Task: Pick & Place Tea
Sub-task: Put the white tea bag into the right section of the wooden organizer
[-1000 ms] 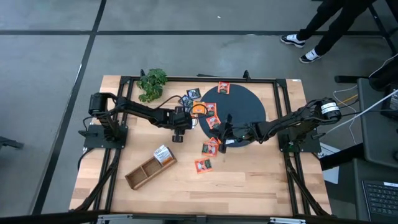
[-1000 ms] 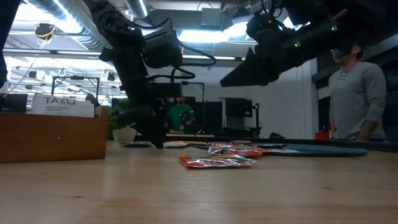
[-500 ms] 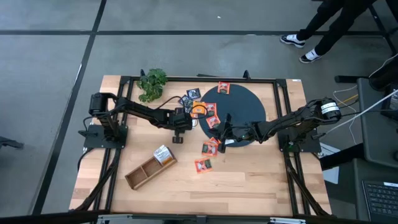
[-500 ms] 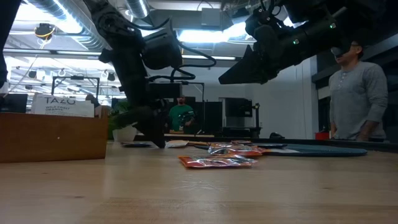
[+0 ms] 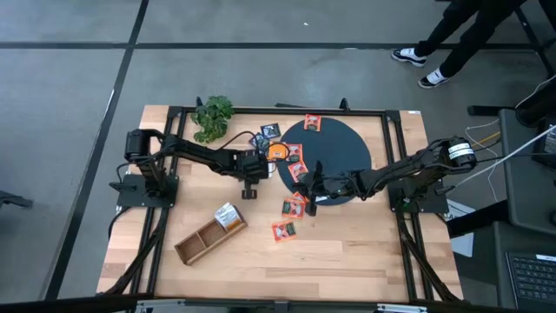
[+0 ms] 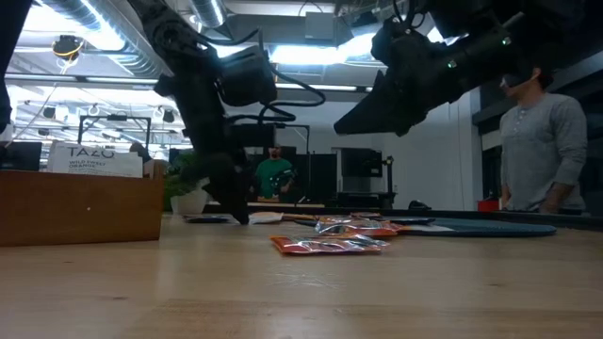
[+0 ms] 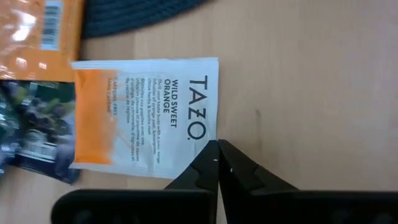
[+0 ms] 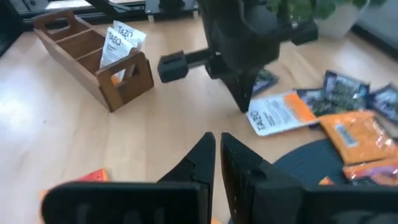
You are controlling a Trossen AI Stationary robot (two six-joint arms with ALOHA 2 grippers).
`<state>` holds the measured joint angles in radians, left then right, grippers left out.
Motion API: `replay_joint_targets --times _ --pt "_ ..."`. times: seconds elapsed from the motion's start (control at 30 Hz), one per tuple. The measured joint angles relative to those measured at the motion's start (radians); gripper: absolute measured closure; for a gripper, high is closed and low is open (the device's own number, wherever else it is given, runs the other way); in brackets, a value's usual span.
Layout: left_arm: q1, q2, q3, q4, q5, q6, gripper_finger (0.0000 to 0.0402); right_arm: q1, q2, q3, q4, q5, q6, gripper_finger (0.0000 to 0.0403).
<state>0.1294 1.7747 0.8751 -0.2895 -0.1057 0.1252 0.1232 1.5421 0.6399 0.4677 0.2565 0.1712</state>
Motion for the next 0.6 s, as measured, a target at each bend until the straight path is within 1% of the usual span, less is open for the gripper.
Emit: replay_joint_targets --times 0.07,0.2,0.23,0.3,0.37,0.43,0.5,0.6 --pt "-0.002 -0.001 0.0 -0.014 0.025 0.001 0.0399 -0.006 0.0 0.0 -0.002 -0.031 0.028 0.0373" --pt "-0.029 -0.038 -0.006 -0.027 -0.019 -0.009 0.04 -0.011 0.0 0.0 -0.002 -0.047 0.03 0.0373" --pt "-0.033 -0.056 -0.008 -0.034 -0.012 -0.009 0.04 -0.013 0.0 0.0 -0.002 -0.048 0.03 0.0373" --pt "-0.036 -0.099 -0.016 -0.086 0.067 -0.034 0.04 -0.016 0.0 0.0 -0.002 -0.048 0.03 0.0373" --pt "-0.037 -0.132 -0.009 -0.082 0.156 -0.074 0.0399 -0.018 0.0 0.0 -0.002 -0.048 0.029 0.0373" --pt "-0.041 -0.163 -0.009 -0.099 0.205 -0.116 0.04 -0.019 0.0 0.0 -0.001 -0.048 0.026 0.0373" --pt "-0.052 -0.177 -0.009 -0.094 0.203 -0.124 0.04 -0.022 0.0 0.0 0.0 -0.048 0.025 0.0373" --pt "-0.065 -0.193 -0.008 -0.071 0.172 -0.116 0.0399 -0.028 0.0 0.0 0.001 -0.048 0.007 0.0373"
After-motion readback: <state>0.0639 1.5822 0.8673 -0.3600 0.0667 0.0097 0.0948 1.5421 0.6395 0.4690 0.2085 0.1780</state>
